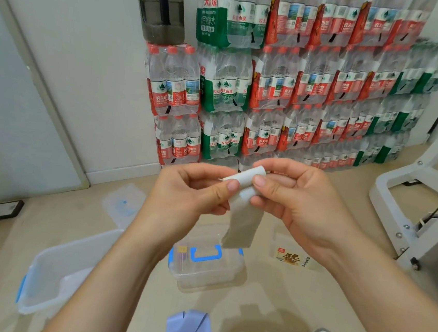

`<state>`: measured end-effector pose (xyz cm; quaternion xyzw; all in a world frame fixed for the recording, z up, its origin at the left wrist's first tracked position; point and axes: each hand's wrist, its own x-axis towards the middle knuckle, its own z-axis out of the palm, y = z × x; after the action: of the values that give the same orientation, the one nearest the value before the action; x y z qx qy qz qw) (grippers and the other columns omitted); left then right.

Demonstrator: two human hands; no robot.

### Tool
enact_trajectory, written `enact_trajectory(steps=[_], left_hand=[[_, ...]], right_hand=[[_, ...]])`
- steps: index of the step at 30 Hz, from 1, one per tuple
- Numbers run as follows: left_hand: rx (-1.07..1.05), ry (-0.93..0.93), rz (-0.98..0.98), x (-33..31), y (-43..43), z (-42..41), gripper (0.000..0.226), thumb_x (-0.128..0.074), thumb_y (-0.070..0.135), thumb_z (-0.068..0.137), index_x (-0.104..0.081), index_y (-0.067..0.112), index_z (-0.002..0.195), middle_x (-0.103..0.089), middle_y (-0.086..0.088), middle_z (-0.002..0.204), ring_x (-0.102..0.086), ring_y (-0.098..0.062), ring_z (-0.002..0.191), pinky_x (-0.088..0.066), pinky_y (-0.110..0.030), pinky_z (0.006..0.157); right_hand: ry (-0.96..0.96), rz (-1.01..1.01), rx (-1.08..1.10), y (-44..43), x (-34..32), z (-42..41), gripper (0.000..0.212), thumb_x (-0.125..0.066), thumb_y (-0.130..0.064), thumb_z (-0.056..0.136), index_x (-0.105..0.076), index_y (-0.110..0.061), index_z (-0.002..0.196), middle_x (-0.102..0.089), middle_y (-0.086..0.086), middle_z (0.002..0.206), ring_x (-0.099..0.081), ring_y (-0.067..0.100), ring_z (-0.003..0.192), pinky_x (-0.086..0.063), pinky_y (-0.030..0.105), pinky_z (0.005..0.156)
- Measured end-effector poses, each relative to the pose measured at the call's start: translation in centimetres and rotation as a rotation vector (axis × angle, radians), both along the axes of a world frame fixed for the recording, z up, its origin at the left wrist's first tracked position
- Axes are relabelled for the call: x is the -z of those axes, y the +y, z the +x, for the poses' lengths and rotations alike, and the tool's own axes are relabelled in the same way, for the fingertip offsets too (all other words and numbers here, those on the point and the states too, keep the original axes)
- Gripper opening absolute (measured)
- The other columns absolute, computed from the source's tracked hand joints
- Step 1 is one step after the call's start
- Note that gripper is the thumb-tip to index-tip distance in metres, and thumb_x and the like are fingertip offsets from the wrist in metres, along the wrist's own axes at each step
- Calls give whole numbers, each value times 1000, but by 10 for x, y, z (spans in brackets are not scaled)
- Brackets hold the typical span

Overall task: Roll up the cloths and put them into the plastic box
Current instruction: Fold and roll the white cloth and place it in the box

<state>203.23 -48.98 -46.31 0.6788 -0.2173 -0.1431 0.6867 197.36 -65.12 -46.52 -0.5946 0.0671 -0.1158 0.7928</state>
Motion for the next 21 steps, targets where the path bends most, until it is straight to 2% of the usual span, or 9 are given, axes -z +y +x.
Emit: enact_trajectory(steps=[3,6,9,12,15,18,21], left_hand=[[-82,-49,-4,1,-2,1,13,-72,11,75,-75,15,87,-73,2,67,-61,-7,56,-53,-19,56],[-155,-109,20,5,-5,3,14,-71,11,79,-74,23,85,-76,5,76,-66,-7,65,-56,-20,62],[-184,-136,61,7,-6,4,16,-68,9,82,-74,20,92,-76,6,83,-69,-6,72,-56,-18,64],[-202,-139,78,7,-4,4,18,-68,4,82,-74,14,95,-74,6,80,-67,-2,65,-50,-12,57],[-199,-137,57,5,-3,4,20,-70,-1,79,-74,13,93,-74,4,77,-64,2,61,-47,-10,56],[-185,-108,38,5,-1,5,23,-73,-3,75,-75,14,91,-75,0,78,-65,-2,63,-48,-12,59],[-150,-65,44,5,1,6,27,-74,-4,73,-75,15,91,-77,-1,82,-70,-7,75,-52,-14,65]], right_hand=[[30,-111,57,4,0,0,16,-67,-2,82,-69,-11,95,-75,9,80,-71,15,71,-58,24,60],[56,-208,150,10,5,2,20,-68,-9,85,-71,-13,104,-73,0,81,-69,5,67,-56,23,59],[52,-260,214,14,10,4,19,-67,-14,87,-73,-14,105,-71,-6,79,-66,1,65,-55,21,59],[54,-217,187,13,8,4,17,-68,-12,85,-73,-16,101,-73,-3,79,-65,6,66,-54,21,57],[84,-95,117,10,6,5,20,-69,-4,82,-71,-9,101,-73,8,85,-65,10,68,-55,20,59],[106,-7,62,6,5,5,24,-69,-1,80,-69,-3,104,-70,14,92,-67,10,71,-55,19,62],[117,22,33,3,6,4,19,-66,0,82,-71,-6,99,-64,10,85,-64,9,68,-55,19,59]])
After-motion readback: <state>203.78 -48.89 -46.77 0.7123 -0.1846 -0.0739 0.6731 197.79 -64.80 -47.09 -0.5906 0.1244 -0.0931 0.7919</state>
